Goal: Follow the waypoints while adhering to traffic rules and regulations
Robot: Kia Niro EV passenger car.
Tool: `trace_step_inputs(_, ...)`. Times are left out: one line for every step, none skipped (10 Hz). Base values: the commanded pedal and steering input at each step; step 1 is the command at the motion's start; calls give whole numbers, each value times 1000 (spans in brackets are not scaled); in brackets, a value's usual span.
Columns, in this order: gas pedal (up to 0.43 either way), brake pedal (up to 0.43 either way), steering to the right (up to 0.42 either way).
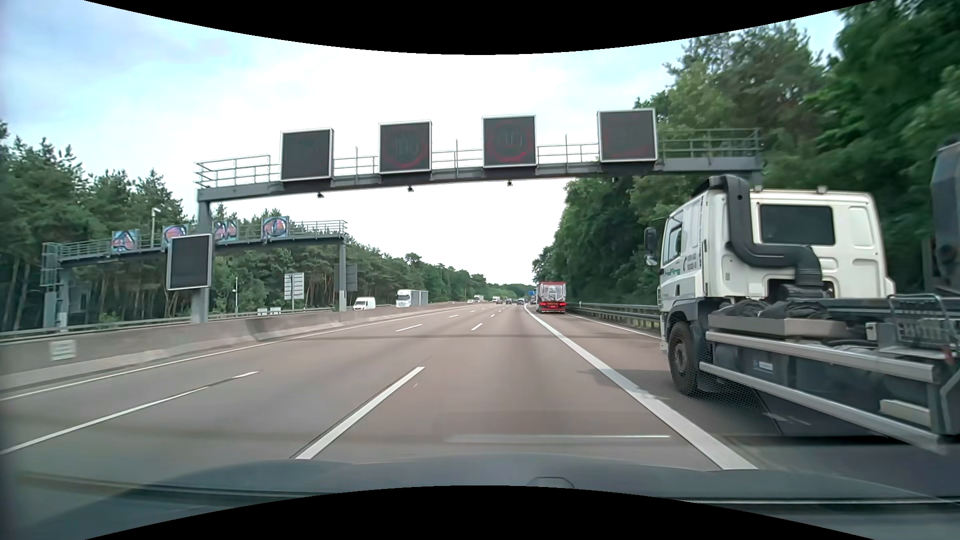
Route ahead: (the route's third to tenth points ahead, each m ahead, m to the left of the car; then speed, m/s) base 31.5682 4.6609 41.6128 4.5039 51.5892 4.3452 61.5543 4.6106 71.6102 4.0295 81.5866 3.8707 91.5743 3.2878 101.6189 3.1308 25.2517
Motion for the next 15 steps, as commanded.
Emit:
trace_step_inputs(189,0,-3)
trace_step_inputs(189,0,-2)
trace_step_inputs(189,0,-2)
trace_step_inputs(189,0,-2)
trace_step_inputs(189,0,-2)
trace_step_inputs(197,0,-2)
trace_step_inputs(197,0,-2)
trace_step_inputs(197,0,-2)
trace_step_inputs(197,0,-2)
trace_step_inputs(197,0,-2)
trace_step_inputs(197,0,-2)
trace_step_inputs(197,0,-2)
trace_step_inputs(197,0,-2)
trace_step_inputs(197,0,-2)
trace_step_inputs(197,0,-3)
